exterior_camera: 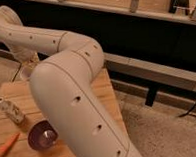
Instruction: Pick up the ceramic cup
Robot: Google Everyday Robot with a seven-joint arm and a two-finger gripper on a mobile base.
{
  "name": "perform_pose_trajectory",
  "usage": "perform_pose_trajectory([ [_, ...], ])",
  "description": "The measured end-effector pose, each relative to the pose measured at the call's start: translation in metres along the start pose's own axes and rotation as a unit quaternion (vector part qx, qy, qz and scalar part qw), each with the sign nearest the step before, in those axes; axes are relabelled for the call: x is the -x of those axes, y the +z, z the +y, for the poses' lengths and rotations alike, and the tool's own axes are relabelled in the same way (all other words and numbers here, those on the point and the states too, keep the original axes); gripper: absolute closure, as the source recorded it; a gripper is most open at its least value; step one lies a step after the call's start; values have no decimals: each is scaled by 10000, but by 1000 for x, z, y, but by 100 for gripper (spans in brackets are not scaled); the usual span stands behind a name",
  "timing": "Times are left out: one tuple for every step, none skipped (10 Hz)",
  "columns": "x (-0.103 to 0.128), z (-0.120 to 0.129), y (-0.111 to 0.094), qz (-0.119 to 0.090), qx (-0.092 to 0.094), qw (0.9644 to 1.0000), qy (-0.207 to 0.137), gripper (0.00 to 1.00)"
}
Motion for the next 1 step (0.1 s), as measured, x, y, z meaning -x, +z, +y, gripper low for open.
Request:
perform_pose_trajectory([
  [-12,-6,4,84,11,9999,108,100],
])
